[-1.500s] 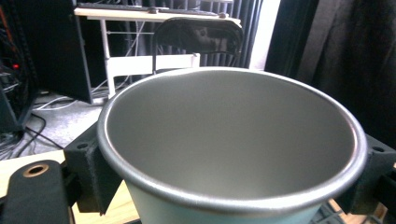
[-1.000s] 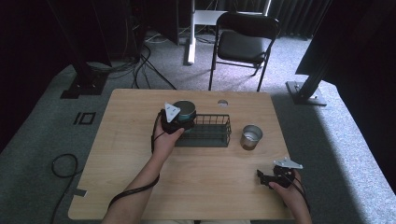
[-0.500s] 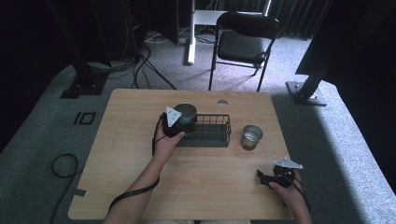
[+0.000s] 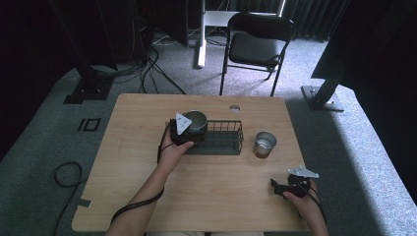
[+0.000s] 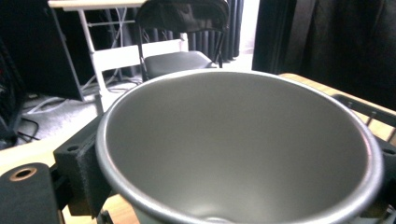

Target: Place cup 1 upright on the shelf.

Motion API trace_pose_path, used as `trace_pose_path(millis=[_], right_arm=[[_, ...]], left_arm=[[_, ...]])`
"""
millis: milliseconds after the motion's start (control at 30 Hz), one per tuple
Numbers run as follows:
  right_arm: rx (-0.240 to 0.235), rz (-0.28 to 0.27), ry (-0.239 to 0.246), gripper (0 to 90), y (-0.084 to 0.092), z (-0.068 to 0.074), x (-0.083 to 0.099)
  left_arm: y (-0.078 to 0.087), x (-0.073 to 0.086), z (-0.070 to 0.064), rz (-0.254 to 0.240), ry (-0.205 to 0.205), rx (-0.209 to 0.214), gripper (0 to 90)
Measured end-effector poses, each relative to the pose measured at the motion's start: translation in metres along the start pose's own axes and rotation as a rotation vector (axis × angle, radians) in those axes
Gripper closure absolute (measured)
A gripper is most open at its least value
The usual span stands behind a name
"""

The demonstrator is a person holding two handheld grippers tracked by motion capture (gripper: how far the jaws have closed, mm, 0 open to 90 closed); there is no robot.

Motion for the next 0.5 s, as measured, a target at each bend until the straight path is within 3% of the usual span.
trace_pose_path(millis=[233,500], right_arm=[[0.000,0.000,0.000,11.1,0.000,0.000,0.000],[0.000,0.000,0.000,11.1,0.000,0.000,0.000]], left_arm=[[0.008,0.001,0.001,0.024,0.012,0.032,9.9],[0.017,-0.001,0.001,0.030,0.015,0.039,9.9]])
Point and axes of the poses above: each handheld gripper's, and its own axes: y roughly backward along the jaws, x roughly out of its underside, z roughly to its left, the point moved 2 cm from there along -y, roughly forward along the jaws, and after that the axes turned 4 degrees about -z, right-handed, at the moved point
